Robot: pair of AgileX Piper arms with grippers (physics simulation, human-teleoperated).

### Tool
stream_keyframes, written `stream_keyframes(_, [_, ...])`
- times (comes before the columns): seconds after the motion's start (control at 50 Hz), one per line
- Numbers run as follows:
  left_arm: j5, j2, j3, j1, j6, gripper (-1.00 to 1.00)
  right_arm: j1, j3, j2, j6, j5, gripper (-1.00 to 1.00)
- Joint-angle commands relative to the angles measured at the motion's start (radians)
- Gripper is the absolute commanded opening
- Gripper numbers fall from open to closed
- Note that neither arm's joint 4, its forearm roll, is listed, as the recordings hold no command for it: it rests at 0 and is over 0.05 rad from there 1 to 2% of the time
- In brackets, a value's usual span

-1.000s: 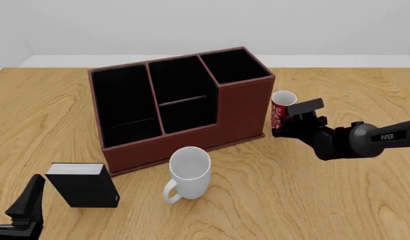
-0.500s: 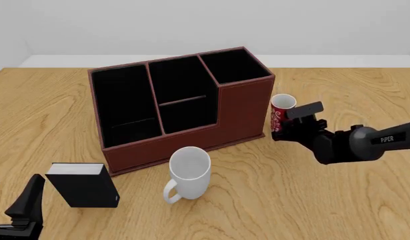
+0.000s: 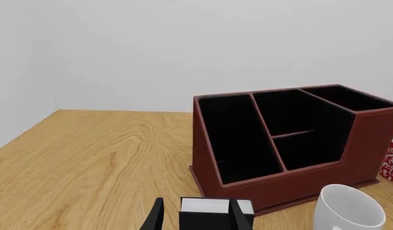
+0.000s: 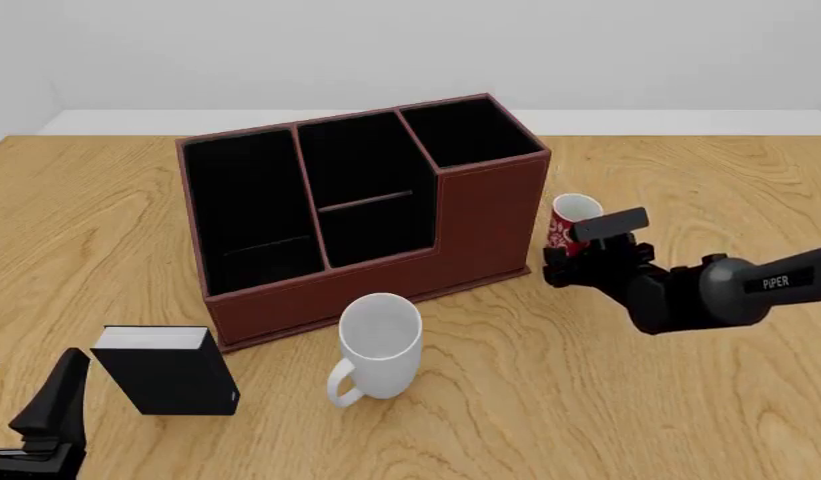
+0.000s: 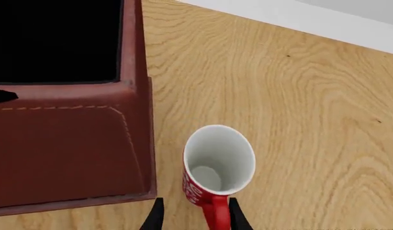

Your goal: Pick up the red mug and place it to the right of the caddy.

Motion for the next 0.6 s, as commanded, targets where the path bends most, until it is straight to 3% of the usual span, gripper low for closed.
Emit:
stream_keyframes(0.02, [0.001, 0.000, -0.002, 0.000, 0.000, 1.00, 0.000, 0.008, -0.003, 0.009, -0.008, 1.00])
stream_keyframes(0.2, [0.006, -0.001, -0.006, 0.001, 0.000, 1.00, -0.002, 0.030, -0.028, 0.019, -0.013, 1.00])
stream_keyframes(0.6, [0.001, -0.002, -0.001, -0.002, 0.000, 1.00, -0.047, 0.202, -0.189, 0.024, -0.063, 1.00])
